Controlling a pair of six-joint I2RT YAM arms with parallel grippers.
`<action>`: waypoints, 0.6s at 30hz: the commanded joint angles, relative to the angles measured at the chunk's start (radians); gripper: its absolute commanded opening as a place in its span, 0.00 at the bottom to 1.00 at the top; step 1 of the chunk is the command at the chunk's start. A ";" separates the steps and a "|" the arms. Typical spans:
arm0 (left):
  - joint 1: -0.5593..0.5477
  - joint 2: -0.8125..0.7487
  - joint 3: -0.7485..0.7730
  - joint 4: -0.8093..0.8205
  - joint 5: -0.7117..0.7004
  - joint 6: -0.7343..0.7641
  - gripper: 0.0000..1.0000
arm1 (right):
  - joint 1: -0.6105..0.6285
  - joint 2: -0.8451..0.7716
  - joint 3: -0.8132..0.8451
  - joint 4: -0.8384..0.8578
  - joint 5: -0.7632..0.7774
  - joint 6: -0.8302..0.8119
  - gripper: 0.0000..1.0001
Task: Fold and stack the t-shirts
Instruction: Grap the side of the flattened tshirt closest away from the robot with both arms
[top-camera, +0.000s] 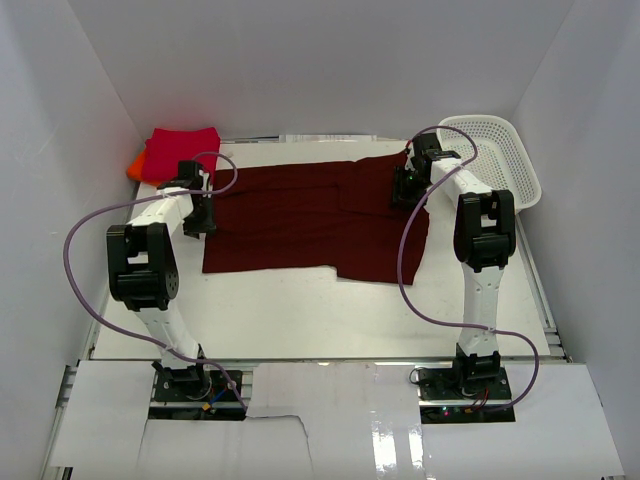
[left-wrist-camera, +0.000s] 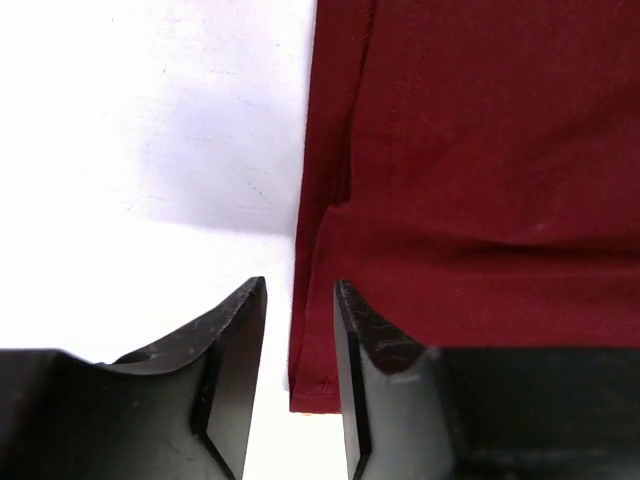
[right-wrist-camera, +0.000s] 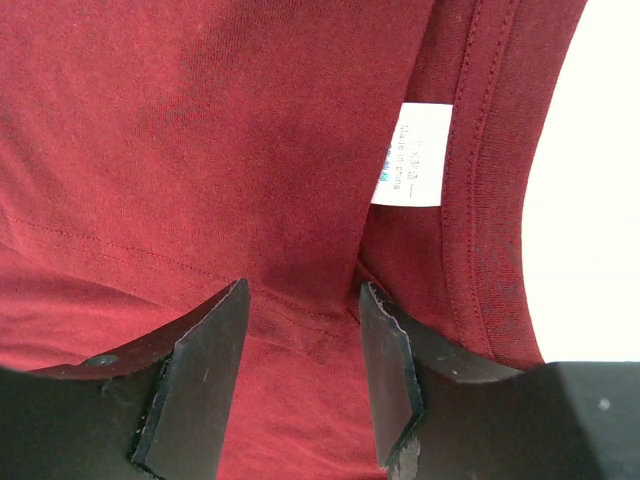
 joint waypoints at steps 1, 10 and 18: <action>0.004 -0.037 -0.004 -0.003 -0.012 0.003 0.45 | -0.004 -0.029 -0.013 0.003 -0.014 -0.015 0.55; 0.004 -0.172 -0.118 -0.009 -0.081 -0.036 0.32 | -0.006 -0.072 -0.016 0.003 0.015 -0.007 0.55; 0.004 -0.376 -0.138 0.103 0.096 -0.105 0.15 | -0.004 -0.242 -0.088 0.011 0.069 0.006 0.56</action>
